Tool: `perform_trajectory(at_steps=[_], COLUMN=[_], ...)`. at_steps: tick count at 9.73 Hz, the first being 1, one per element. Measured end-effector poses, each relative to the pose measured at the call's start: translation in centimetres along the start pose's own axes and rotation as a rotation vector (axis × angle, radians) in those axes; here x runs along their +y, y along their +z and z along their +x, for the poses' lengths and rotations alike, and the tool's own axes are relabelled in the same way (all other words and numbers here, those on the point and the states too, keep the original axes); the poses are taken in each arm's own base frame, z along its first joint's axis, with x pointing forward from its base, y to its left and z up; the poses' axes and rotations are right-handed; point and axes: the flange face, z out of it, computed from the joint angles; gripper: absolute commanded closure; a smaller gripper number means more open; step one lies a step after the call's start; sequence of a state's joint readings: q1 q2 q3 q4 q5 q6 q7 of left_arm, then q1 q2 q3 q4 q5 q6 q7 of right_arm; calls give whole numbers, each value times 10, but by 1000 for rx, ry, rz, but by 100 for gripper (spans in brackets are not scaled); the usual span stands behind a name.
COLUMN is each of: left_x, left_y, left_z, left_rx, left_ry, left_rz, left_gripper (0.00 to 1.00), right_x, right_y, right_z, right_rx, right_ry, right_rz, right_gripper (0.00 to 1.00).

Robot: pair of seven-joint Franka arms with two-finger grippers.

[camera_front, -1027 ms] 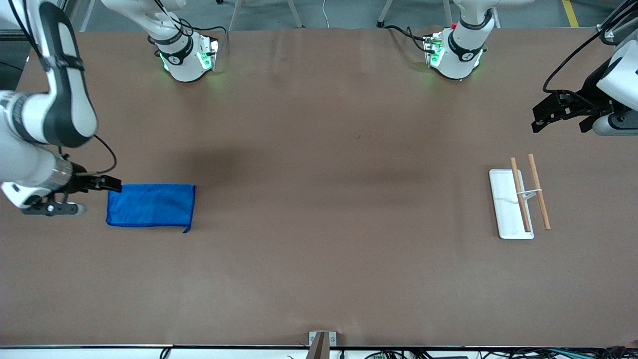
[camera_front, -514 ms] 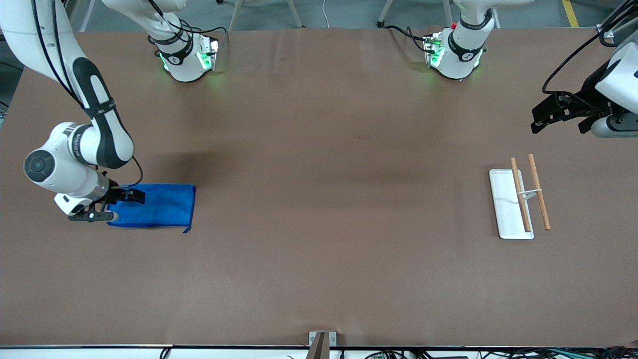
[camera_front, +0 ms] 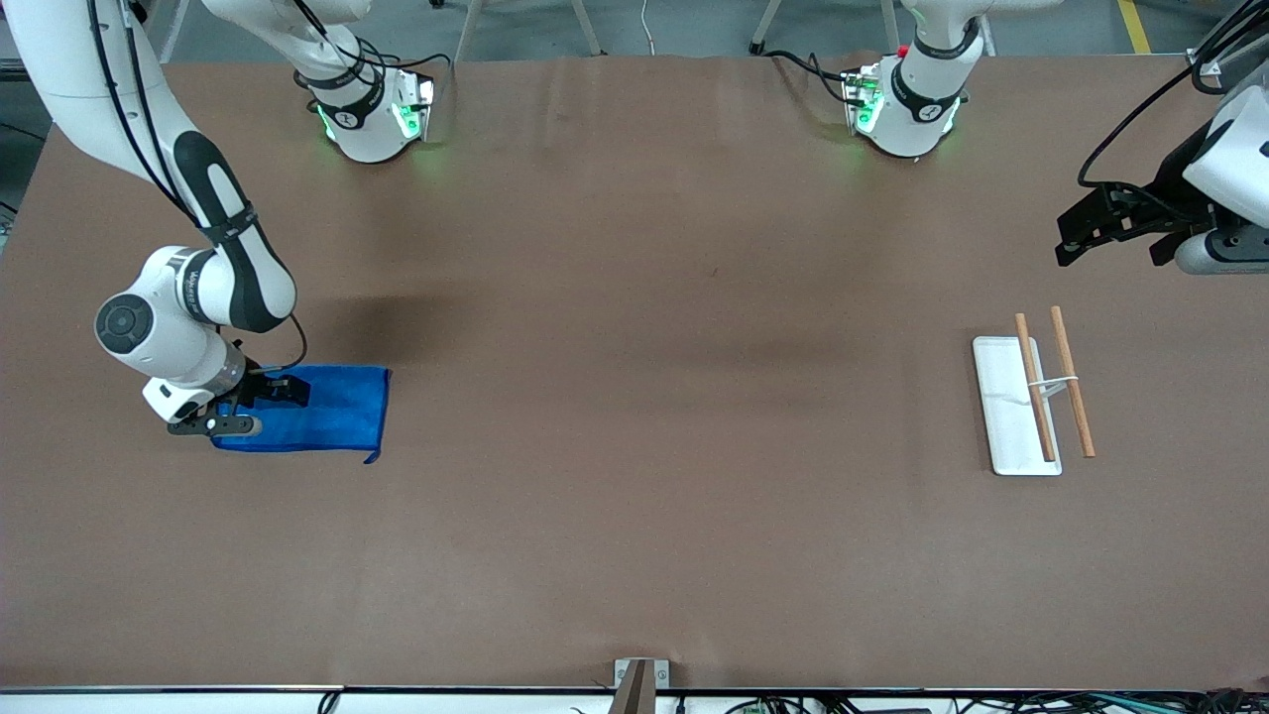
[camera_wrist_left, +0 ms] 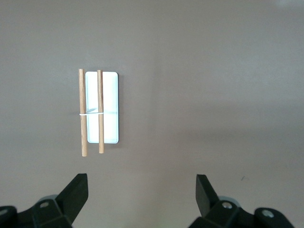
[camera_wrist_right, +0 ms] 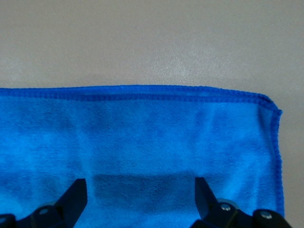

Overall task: Right arm passes towel to left arm to hang
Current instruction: 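Lower the right gripper onto the towel edge and close it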

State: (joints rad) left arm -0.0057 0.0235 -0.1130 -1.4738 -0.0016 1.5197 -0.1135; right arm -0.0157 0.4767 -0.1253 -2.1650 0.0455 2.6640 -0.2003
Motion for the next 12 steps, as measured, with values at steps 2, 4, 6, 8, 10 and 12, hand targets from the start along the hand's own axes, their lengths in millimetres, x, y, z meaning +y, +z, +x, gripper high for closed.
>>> perform_trajectory(at_steps=[2,4,6,8,10,12], left_x=[0,0,0,0,0,0], left_y=[0,0,0,0,0,0], left_z=[0,0,0,0,0,0], left_rx=[0,0,0,0,0,0], left_ry=[0,0,0,0,0,0], left_rz=[0,0,0,0,0,0], left_gripper=[0,0,0,0,0,0], right_x=[-3,-5,-5,-4,-3,-4], right_y=[9,8,6,3,1,-17], right_z=[-9,-8,-7,-5,-4,11], right_rx=[8,12,17,23,5,-95], right_ry=[-4,-8,-22,-25,-23,-26], right_rz=[-4,-3,-3,-5,0,29], right_gripper=[12,55,88,99,99,99])
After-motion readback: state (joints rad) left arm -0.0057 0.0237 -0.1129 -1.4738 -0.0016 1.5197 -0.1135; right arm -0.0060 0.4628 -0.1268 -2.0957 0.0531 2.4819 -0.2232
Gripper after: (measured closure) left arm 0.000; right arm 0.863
